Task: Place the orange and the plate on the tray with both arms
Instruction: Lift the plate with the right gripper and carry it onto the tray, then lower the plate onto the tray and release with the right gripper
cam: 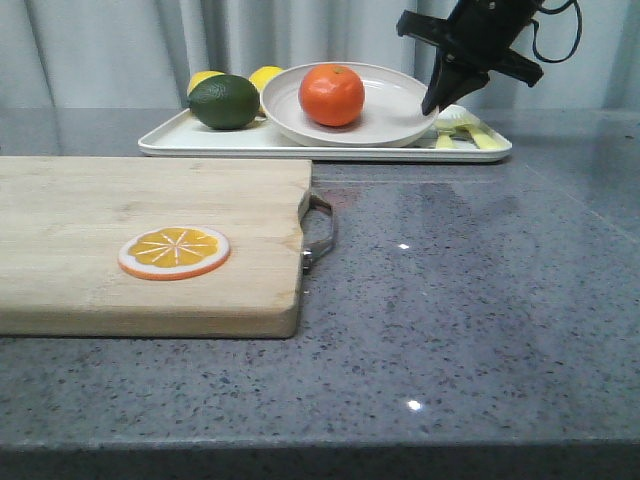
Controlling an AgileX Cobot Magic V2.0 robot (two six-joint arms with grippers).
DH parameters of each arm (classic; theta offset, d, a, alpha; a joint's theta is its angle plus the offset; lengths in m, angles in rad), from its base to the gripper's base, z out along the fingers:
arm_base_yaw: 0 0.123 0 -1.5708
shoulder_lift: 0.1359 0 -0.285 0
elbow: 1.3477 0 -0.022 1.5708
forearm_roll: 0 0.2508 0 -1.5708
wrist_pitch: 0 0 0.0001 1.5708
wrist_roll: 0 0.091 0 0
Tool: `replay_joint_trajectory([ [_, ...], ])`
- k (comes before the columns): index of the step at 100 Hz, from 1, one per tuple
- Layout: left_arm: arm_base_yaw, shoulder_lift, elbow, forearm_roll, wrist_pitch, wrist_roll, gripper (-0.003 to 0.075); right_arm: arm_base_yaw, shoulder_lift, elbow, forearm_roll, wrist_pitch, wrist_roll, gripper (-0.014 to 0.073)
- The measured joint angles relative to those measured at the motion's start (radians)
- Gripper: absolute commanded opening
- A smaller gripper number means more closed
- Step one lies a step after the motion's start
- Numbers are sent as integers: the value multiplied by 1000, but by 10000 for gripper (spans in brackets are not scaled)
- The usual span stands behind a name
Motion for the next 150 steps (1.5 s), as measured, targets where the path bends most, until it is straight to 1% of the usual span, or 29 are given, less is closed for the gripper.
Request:
replay_joint_trajectory([
  [10,0,0,0,0,0,0,186,0,0,0,0,0,0,10],
  [22,0,0,0,0,0,0,186,0,0,0,0,0,0,120],
  [29,0,0,0,0,0,0,186,0,0,0,0,-2,0,160],
  [35,0,0,0,0,0,0,186,0,0,0,0,-2,0,176],
  [52,0,0,0,0,0,0,186,0,0,0,0,-10,0,186],
  [59,0,0,0,0,0,0,186,0,0,0,0,-11,0,246],
  [64,0,0,0,0,0,0,186,0,0,0,0,-11,-5,307],
  [71,0,0,0,0,0,0,186,0,-2,0,0,-5,-11,344],
  [80,0,0,0,0,0,0,186,0,-15,0,-15,13,-23,330],
  [87,0,0,0,0,0,0,186,0,-37,0,-36,32,-32,292],
  [96,0,0,0,0,0,0,186,0,-79,0,-56,67,-49,220],
  [109,0,0,0,0,0,0,186,0,-147,0,-61,125,-69,91],
  [120,0,0,0,-2,0,0,186,0,-194,0,-61,135,-73,-6],
  [127,0,0,0,-4,0,0,186,0,-224,2,-62,135,-73,-50],
  [132,0,0,0,-4,0,0,186,0,-248,11,-63,135,-73,-69],
  [150,0,0,0,-4,0,0,186,9,-360,96,-74,135,-73,-67],
])
